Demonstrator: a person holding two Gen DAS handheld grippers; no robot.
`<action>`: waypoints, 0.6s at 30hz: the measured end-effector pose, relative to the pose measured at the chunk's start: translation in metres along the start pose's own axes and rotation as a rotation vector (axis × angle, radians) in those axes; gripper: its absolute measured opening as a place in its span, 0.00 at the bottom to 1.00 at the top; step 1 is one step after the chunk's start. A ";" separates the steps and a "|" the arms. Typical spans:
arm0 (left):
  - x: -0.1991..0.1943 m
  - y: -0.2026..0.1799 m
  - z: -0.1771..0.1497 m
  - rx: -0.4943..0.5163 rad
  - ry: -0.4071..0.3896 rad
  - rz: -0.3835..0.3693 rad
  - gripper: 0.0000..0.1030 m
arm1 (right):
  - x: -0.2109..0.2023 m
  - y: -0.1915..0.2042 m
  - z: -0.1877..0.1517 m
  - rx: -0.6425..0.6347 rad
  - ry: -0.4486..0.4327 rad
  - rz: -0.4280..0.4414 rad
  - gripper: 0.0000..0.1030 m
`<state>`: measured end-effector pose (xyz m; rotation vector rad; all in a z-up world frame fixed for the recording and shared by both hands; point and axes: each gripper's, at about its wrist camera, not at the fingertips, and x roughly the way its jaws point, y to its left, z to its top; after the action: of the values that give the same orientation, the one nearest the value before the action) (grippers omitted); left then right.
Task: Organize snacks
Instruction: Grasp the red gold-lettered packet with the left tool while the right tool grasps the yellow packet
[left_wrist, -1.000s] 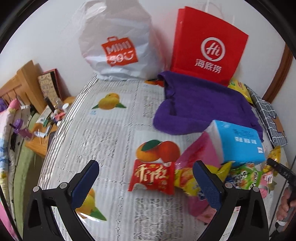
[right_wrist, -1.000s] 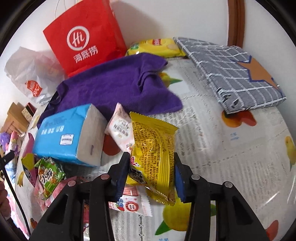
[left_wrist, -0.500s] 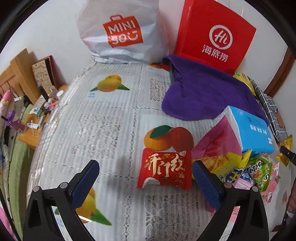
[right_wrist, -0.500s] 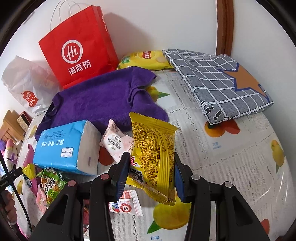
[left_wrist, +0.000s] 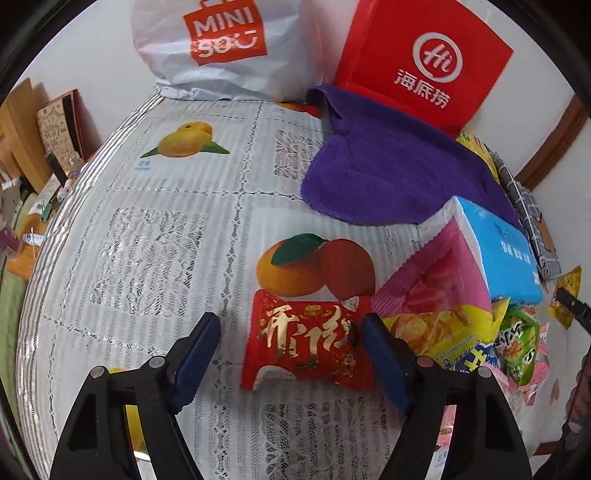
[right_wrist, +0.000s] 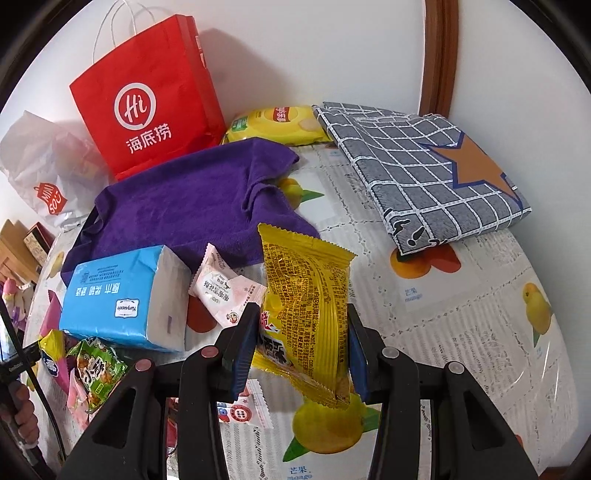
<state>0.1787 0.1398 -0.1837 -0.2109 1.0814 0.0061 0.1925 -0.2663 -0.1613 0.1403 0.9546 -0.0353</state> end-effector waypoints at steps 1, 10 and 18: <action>0.000 -0.002 0.000 0.008 -0.001 0.003 0.73 | 0.000 0.001 0.000 0.002 0.002 0.000 0.43; 0.004 -0.012 -0.005 0.069 -0.020 0.068 0.52 | -0.002 0.012 0.001 -0.028 -0.004 0.001 0.43; -0.003 -0.005 -0.006 0.049 -0.012 0.043 0.46 | -0.006 0.011 -0.002 -0.033 -0.011 -0.003 0.43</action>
<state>0.1728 0.1338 -0.1828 -0.1433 1.0725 0.0195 0.1890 -0.2556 -0.1564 0.1083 0.9445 -0.0231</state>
